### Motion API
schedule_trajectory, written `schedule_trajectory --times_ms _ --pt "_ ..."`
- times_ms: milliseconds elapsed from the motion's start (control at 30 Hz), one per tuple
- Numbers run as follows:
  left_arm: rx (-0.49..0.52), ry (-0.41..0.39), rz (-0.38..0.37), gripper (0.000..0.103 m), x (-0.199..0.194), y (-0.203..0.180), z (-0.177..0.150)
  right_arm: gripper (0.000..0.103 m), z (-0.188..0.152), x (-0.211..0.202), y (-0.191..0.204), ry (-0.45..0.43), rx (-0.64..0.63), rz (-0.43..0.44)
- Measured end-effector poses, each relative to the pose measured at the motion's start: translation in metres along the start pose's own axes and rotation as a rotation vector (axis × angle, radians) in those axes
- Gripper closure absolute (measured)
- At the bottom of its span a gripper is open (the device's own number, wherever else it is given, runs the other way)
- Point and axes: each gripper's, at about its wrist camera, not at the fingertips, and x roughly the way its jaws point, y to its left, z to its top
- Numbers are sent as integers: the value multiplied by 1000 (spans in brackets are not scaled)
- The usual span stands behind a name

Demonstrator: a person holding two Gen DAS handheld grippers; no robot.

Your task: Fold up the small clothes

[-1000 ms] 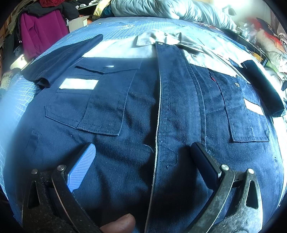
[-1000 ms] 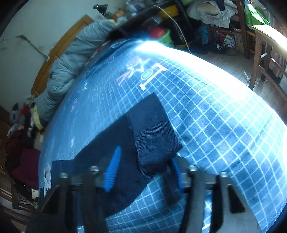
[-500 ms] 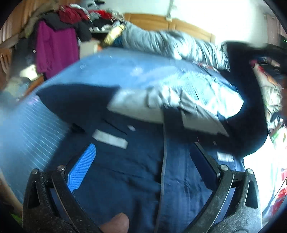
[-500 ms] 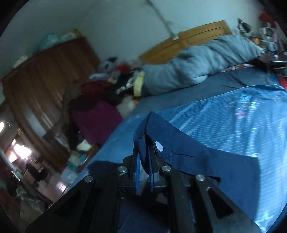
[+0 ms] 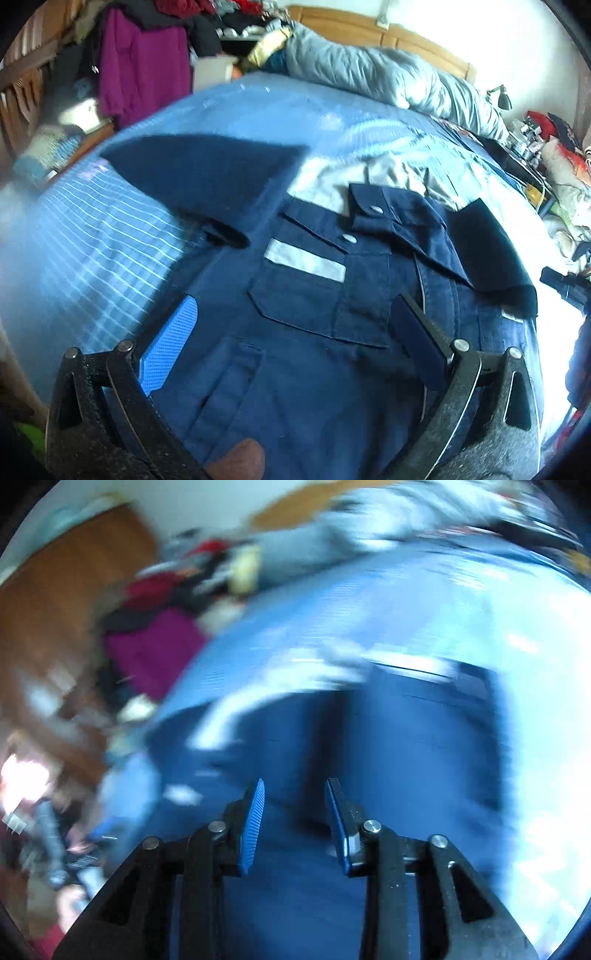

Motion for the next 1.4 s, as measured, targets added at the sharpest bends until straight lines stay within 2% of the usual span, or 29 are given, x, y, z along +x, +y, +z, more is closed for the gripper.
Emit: schedule_trajectory --times_ms 100,167,233,367,500,600,633,767,800,867,900,933,1000,1067,1100,1133,1267,1400 --pt "13 30 -71 0 13 -17 10 62 -19 -14 -66 -2 97 -137" --pt "31 56 -114 0 26 -29 19 62 -22 -12 -100 -1 150 -173" --pt "14 94 -161 2 47 -41 30 62 -33 -13 -118 -7 201 -175" --pt "-55 151 -210 7 81 -55 42 62 -49 -10 -133 -14 224 -157" --pt "-208 256 -372 27 114 -59 45 61 -54 -9 -131 -25 196 -157" --pt "-305 308 -404 40 132 -55 41 61 -49 -9 -129 -27 186 -152" --pt "-322 307 -399 43 134 -54 41 61 -49 -9 -128 -29 180 -152" --pt "-333 288 -375 44 136 -57 42 60 -52 -11 -125 -48 178 -146" --pt "-330 282 -363 47 137 -58 43 59 -53 -11 -124 -51 178 -144" --pt "-313 268 -307 67 140 -58 47 58 -55 -13 -123 -56 178 -136" --pt "-309 258 -266 90 140 -58 45 58 -55 -13 -123 -57 178 -134" --pt "-319 252 -262 93 139 -54 47 58 -56 -15 -123 -56 180 -132" --pt "-320 192 -266 96 119 -48 50 57 -56 -18 -122 -50 184 -128" --pt "-299 76 -258 96 82 -40 53 54 -55 -23 -120 -41 181 -107" --pt "-297 44 -242 96 72 -33 52 54 -54 -26 -119 -41 177 -99" --pt "-294 43 -222 96 72 -29 51 54 -53 -29 -117 -44 171 -96" --pt "-300 146 -164 95 105 -7 30 54 -47 -33 -118 -52 187 -64" --pt "-304 139 -155 93 102 3 18 54 -37 -24 -129 -45 259 -27"
